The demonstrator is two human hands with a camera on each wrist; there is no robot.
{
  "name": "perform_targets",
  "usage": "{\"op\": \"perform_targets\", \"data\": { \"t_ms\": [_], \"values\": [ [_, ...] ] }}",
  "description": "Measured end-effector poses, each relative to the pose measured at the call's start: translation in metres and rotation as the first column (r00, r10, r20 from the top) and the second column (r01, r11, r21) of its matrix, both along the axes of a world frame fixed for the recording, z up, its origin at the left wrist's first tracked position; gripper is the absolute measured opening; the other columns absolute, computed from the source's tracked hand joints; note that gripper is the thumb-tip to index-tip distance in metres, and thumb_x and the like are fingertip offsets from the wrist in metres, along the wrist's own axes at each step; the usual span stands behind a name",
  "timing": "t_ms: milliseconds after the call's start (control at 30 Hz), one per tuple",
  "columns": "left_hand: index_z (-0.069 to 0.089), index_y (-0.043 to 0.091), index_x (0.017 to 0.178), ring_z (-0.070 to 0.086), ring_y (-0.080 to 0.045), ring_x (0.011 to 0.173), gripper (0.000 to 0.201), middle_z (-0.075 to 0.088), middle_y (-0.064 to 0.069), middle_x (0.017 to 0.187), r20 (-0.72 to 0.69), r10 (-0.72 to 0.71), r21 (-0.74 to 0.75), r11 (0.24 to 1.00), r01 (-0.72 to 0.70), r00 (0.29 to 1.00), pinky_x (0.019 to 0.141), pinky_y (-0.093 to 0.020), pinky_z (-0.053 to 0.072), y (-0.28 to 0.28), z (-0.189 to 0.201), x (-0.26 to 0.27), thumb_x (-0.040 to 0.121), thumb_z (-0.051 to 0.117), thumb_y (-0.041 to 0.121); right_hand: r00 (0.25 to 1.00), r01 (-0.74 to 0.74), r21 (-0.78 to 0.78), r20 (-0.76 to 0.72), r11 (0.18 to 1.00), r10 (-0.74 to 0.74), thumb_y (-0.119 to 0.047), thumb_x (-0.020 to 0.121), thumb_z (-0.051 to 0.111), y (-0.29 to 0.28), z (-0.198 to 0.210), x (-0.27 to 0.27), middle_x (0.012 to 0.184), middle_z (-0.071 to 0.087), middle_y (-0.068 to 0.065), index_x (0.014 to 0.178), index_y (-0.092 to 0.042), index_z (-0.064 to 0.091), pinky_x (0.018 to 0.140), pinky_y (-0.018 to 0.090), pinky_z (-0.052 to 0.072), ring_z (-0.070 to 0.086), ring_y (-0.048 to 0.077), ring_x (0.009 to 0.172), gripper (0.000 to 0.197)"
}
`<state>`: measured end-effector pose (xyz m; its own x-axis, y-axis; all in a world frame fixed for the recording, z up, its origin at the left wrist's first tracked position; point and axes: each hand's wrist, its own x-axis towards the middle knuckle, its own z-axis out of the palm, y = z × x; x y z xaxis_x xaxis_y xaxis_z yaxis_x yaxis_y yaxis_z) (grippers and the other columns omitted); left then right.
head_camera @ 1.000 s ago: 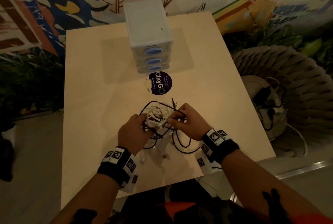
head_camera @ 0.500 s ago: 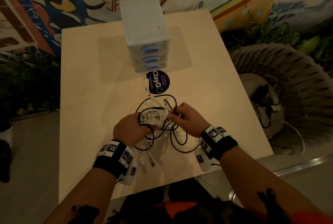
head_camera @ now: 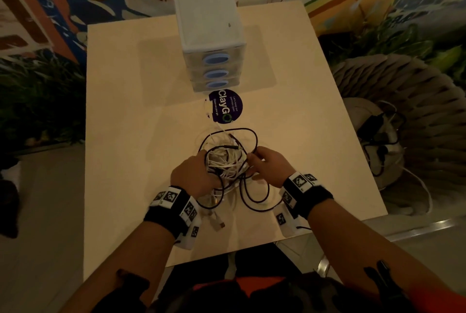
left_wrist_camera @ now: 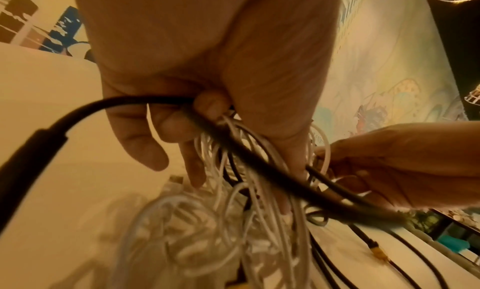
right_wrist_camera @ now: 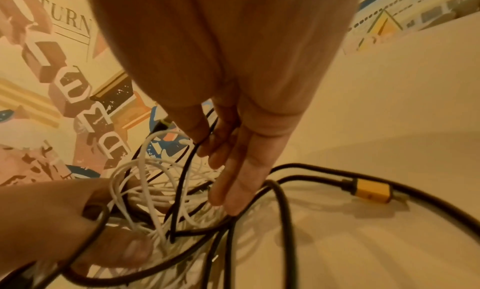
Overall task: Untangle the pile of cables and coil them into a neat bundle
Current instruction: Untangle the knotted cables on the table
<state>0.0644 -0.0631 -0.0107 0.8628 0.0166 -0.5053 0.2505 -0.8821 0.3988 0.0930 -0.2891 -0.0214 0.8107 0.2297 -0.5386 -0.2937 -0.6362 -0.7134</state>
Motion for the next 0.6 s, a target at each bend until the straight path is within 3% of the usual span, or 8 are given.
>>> {"op": "perform_targets", "data": {
  "t_ms": [133,267,367,467,600],
  "values": [
    [0.065,0.033,0.119,0.069,-0.029,0.095,0.053,0.074,0.0,0.107,0.025,0.042,-0.021,0.999,-0.042,0.999,0.078,-0.037,0.057,-0.007,-0.01,-0.003,0.071,0.077,0.052,0.996,0.009,-0.139,0.084,0.99,0.003,-0.049,0.099,0.054,0.004,-0.004,0.002,0.091,0.073,0.006,0.088,-0.021,0.061,0.079,0.046,0.058,0.07,0.026,0.084,0.031],
    [0.074,0.028,0.097,0.065,-0.024,0.074,0.043,0.072,0.001,0.085,0.011,0.035,-0.044,0.998,-0.035,0.999,0.063,-0.03,0.051,-0.005,-0.015,0.001,0.068,0.079,0.06,0.989,0.059,-0.136,0.139,0.989,-0.04,-0.046,0.095,0.06,0.007,0.001,0.003,0.085,0.072,0.001,0.092,-0.023,0.056,0.072,0.042,0.058,0.07,0.023,0.074,0.024],
    [0.073,0.021,0.083,0.062,-0.024,0.066,0.03,0.066,0.0,0.071,-0.02,0.041,-0.087,0.995,-0.043,0.999,0.058,-0.031,0.047,-0.004,-0.013,0.007,0.072,0.079,0.049,0.978,0.034,-0.139,0.208,0.99,-0.005,-0.038,0.096,0.063,0.006,0.006,0.002,0.078,0.069,-0.006,0.098,-0.024,0.044,0.063,0.033,0.051,0.067,0.019,0.067,0.023],
    [0.073,0.017,0.075,0.063,-0.025,0.063,0.026,0.066,-0.003,0.065,-0.038,0.049,-0.13,0.99,-0.054,0.998,0.056,-0.034,0.052,-0.001,-0.011,0.01,0.071,0.078,0.043,0.956,-0.039,-0.132,0.284,0.991,0.075,-0.03,0.098,0.062,0.004,0.012,0.001,0.084,0.069,-0.004,0.101,-0.026,0.043,0.064,0.034,0.05,0.066,0.02,0.068,0.019],
    [0.065,0.024,0.064,0.061,-0.021,0.062,0.02,0.062,0.002,0.061,-0.051,0.066,-0.176,0.982,-0.074,0.997,0.051,-0.028,0.04,0.001,-0.009,0.012,0.073,0.08,0.033,0.97,-0.037,-0.101,0.234,0.994,0.06,-0.037,0.09,0.069,0.007,0.016,0.0,0.089,0.069,-0.008,0.105,-0.031,0.042,0.064,0.034,0.054,0.068,0.012,0.067,0.032]
  ]
}}
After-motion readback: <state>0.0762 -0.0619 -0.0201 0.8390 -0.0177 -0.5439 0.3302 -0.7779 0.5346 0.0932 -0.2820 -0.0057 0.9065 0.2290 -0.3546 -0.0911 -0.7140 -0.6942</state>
